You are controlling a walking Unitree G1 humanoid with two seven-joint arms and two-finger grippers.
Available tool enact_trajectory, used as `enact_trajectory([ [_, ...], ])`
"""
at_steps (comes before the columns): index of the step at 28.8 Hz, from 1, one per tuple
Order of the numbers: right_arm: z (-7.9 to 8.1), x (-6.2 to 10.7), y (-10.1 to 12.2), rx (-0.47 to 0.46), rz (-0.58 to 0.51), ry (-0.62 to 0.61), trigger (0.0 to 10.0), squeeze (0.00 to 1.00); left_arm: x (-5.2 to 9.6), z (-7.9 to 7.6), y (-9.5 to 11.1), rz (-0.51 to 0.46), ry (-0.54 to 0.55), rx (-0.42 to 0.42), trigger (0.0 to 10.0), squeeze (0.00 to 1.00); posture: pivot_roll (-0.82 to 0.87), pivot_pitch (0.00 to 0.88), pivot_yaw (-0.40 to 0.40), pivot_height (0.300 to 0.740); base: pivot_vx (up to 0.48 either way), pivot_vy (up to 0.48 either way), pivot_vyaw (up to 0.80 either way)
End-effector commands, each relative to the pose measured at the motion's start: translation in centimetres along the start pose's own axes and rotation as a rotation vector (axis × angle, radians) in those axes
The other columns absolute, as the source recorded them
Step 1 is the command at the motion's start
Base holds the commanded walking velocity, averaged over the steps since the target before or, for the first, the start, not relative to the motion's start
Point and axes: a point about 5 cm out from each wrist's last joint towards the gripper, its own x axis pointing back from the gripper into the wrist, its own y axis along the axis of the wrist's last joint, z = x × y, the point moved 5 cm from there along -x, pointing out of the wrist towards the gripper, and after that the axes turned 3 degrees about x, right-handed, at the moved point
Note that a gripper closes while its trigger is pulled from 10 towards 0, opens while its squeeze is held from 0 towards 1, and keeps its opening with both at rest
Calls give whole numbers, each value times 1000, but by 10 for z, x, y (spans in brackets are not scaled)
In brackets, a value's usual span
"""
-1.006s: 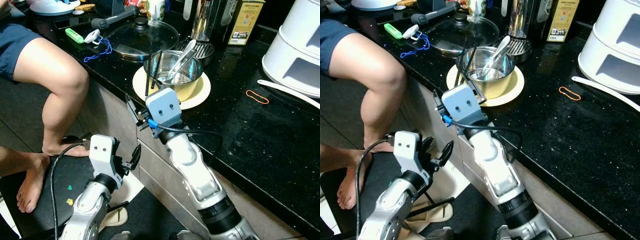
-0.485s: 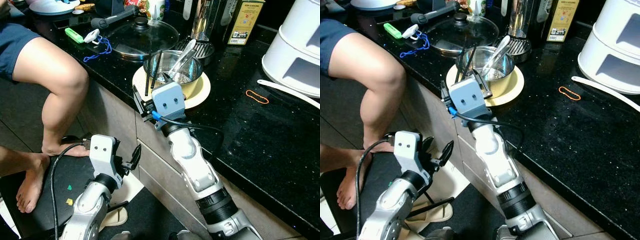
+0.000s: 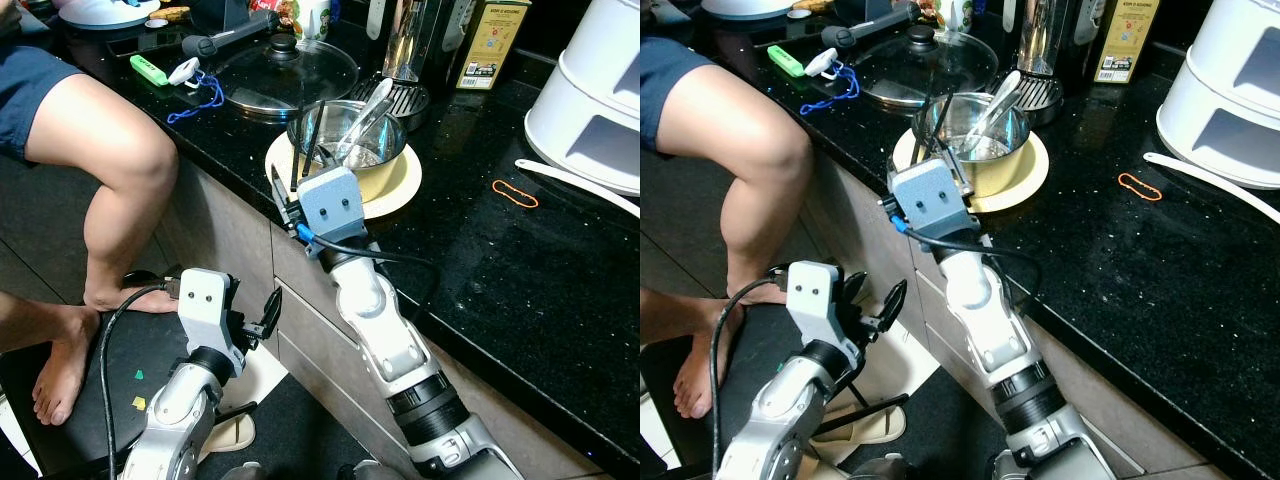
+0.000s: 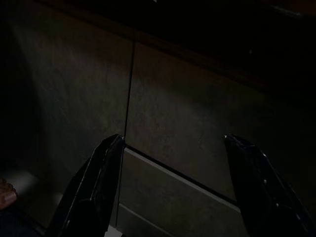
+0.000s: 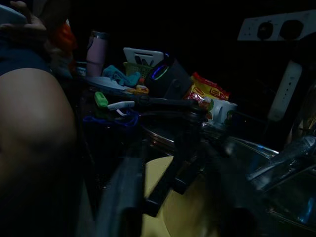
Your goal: Kitchen organization
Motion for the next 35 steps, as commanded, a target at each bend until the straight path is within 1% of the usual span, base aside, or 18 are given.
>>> enact_trajectory([
  [1,1,-1,0,2,-5,-2,0,0,2,-2,-1,2,-2,-7,10000,0,88,119,-39,740,0,0,0],
  [2,1,-1,0,3,-6,-4,745,0,2,-2,-1,2,-2,-8,10000,0,88,119,-39,740,0,0,0],
  [3,1,-1,0,3,-6,-4,745,0,2,-2,-1,2,-2,-8,10000,0,88,119,-39,740,0,0,0],
  [4,2,-1,0,5,-7,-5,10000,0,2,-2,-1,2,-2,-9,10000,0,91,117,-38,740,0,0,0],
  [16,3,-4,3,0,-17,-4,10000,0,2,-2,-1,1,-2,-13,10000,0,96,110,-42,740,0,0,0],
  [17,3,-4,3,-4,-18,0,0,0,2,-3,-1,0,-2,-12,10000,0,96,112,-42,740,0,0,0],
  [23,3,-4,3,-13,-14,11,0,0,3,-3,0,-4,1,-8,10000,0,93,119,-44,740,0,0,0],
  [29,-1,-6,4,-29,-15,3,0,0,2,-3,0,-5,2,-6,10000,0,92,120,-42,740,0,0,0],
  [30,-1,-8,8,-79,-19,7,6745,0,2,-3,0,-5,2,-5,10000,0,91,120,-40,740,0,0,0],
  [31,-2,-10,11,-106,-19,12,10000,0,2,-2,0,-5,1,-5,10000,0,91,120,-40,740,0,0,0],
  [35,-3,-13,17,-155,-29,23,10000,0,1,-2,0,-4,1,-5,10000,0,88,118,-39,740,0,0,0],
])
